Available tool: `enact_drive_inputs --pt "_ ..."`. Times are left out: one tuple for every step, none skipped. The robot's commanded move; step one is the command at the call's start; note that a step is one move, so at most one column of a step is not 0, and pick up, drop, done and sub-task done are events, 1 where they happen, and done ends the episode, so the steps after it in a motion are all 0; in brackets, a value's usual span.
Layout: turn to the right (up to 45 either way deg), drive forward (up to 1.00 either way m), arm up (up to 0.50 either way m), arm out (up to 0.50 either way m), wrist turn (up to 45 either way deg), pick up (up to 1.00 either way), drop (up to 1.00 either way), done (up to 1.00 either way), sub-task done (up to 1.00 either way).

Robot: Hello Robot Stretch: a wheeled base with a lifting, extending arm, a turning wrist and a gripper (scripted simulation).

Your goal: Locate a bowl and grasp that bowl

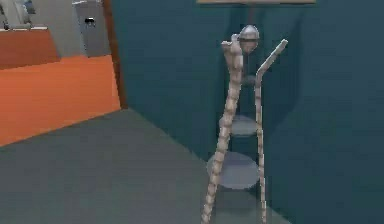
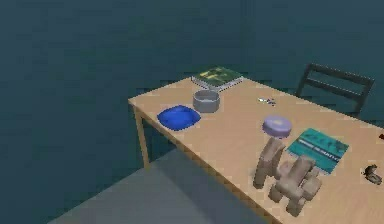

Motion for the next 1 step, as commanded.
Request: enact_drive_inputs --pt "45.0 0.00 0.00 0.00 0.0 0.00 0.00 0.00 0.00"
